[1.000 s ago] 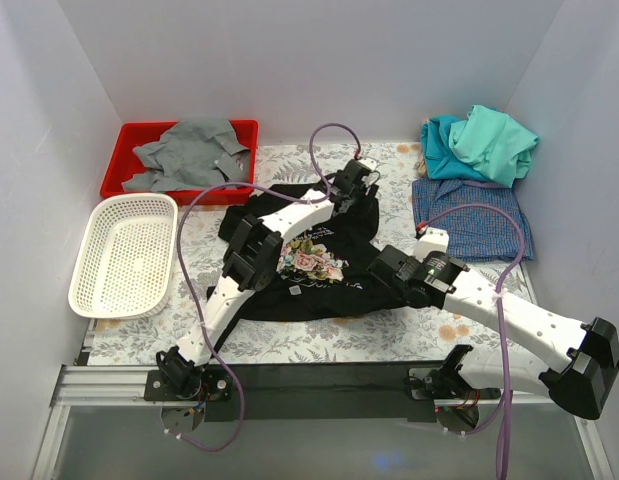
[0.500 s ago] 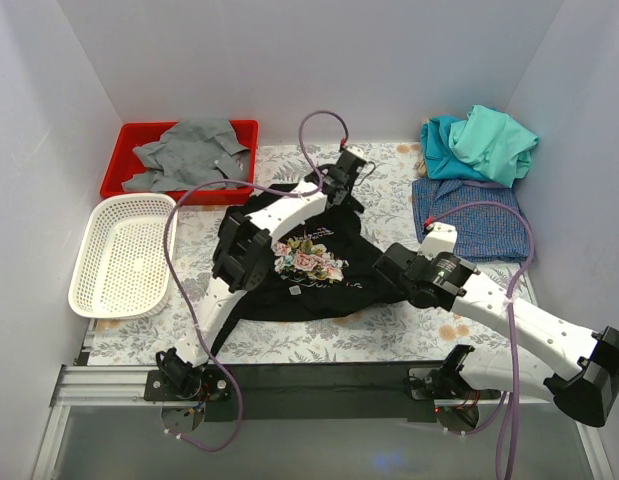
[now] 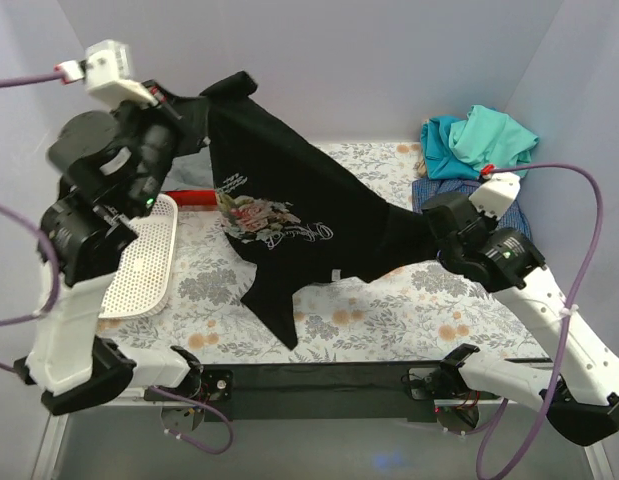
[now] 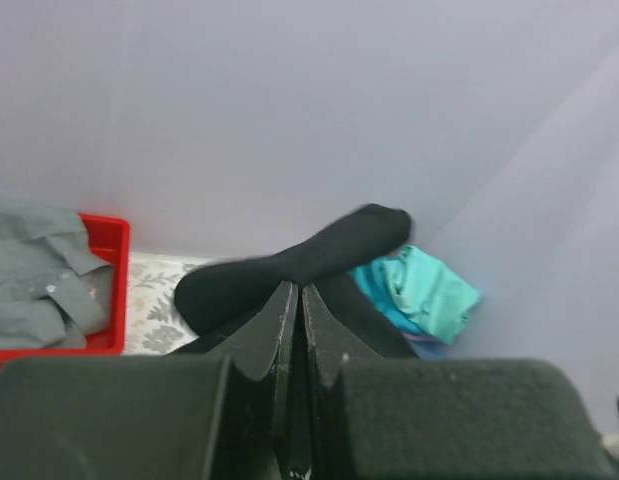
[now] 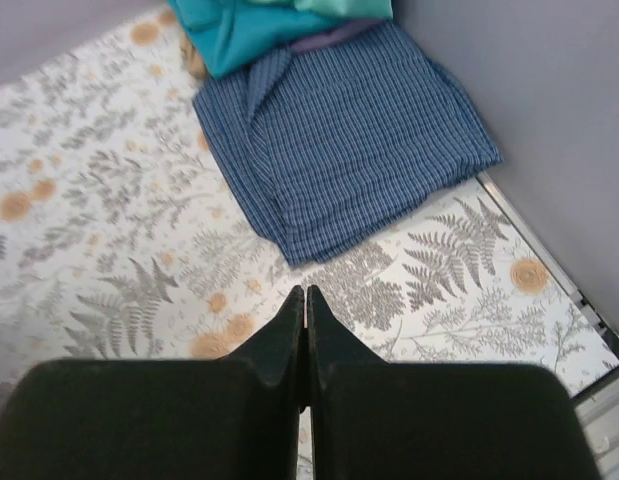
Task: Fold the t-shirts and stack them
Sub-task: Flatten the tshirt out
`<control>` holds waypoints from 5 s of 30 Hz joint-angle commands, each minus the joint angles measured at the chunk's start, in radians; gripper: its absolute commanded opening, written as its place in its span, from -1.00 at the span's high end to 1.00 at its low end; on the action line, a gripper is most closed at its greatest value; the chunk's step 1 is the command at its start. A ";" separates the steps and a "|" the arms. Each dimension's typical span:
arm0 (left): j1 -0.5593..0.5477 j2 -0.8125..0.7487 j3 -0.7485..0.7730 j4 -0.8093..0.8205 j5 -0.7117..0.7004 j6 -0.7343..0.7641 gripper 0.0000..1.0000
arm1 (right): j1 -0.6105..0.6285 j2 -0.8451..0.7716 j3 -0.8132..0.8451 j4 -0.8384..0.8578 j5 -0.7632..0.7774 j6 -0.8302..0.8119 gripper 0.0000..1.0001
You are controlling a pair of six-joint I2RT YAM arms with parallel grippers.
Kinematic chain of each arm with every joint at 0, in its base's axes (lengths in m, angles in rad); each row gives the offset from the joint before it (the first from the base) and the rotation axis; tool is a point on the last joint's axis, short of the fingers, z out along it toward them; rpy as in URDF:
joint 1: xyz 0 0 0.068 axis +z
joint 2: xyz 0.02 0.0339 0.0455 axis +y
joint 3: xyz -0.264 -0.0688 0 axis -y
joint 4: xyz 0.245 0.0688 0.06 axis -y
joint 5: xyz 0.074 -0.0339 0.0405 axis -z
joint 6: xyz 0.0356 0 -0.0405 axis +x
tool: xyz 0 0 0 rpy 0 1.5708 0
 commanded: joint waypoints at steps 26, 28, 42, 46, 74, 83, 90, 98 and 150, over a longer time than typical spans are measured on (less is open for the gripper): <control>0.001 -0.549 -0.258 0.214 0.974 -0.276 1.00 | -0.007 -0.429 0.280 0.517 -0.159 -0.652 0.97; 0.001 -0.532 -0.282 0.173 0.835 -0.270 1.00 | -0.007 -0.388 0.260 0.520 -0.156 -0.658 0.97; 0.003 -0.283 -0.905 0.206 -0.043 -0.281 1.00 | -0.007 -0.028 0.002 0.802 -0.167 -0.731 0.97; 0.027 -0.074 -0.941 0.304 -0.146 -0.245 1.00 | -0.024 0.098 -0.011 0.896 -0.129 -0.766 0.97; 0.349 0.415 -0.604 0.393 0.390 -0.120 -0.09 | -0.306 0.765 0.430 1.004 -0.250 -0.860 -0.14; 0.333 0.296 -0.884 0.441 0.891 -0.162 -0.09 | -0.311 0.390 0.034 0.543 -0.555 -0.519 -0.13; 0.303 0.420 -0.964 0.450 0.873 -0.167 -0.08 | -0.311 0.187 -0.316 0.534 -0.767 -0.295 -0.11; 0.294 0.517 -0.960 0.415 0.825 -0.164 -0.05 | -0.308 0.115 -0.472 0.497 -0.899 -0.189 -0.04; 0.362 0.335 -1.085 0.120 0.411 -0.158 -0.05 | -0.265 0.112 -0.228 0.246 -0.495 -0.302 0.97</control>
